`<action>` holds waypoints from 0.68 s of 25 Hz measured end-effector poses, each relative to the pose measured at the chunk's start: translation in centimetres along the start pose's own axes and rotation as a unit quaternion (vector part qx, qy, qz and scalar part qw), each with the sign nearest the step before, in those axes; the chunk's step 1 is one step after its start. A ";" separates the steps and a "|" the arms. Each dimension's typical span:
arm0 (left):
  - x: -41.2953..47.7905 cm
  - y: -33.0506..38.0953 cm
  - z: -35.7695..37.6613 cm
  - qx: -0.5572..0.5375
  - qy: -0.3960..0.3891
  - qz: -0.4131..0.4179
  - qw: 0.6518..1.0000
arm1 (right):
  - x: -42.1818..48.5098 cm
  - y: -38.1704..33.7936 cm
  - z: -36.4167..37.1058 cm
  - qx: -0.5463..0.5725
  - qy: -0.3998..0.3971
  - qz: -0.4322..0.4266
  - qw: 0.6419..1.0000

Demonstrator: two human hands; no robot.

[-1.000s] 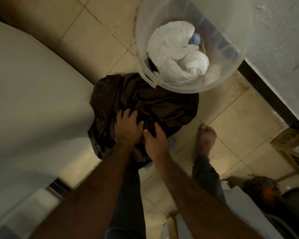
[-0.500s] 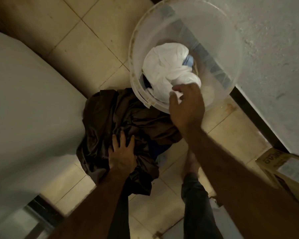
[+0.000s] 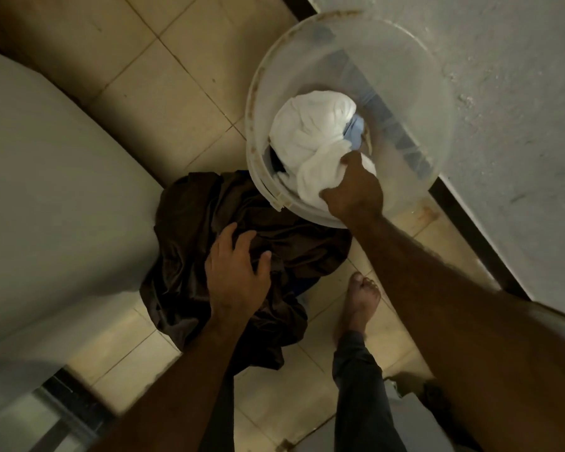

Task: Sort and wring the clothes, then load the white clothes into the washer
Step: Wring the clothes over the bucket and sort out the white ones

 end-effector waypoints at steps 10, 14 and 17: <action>1.1 11.4 -7.7 -0.385 -0.084 -0.013 0.919 | -13.6 -6.1 -11.3 0.219 0.233 -0.096 0.943; 0.5 13.5 -6.4 -0.574 -0.281 -0.187 0.746 | -16.8 -7.1 -11.0 0.313 0.132 -0.041 0.940; 0.1 16.6 -7.5 -0.702 -0.306 -0.111 0.634 | -19.1 -6.9 -10.4 0.386 0.070 -0.051 0.918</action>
Point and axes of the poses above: each hand's wrist, its own x-axis towards the middle knuckle, its own z-axis out of the palm, y = z × x, the point moved 8 cm from there along x, towards the middle knuckle, and after that the axes turned 6 degrees about x, right-handed, at the moved point
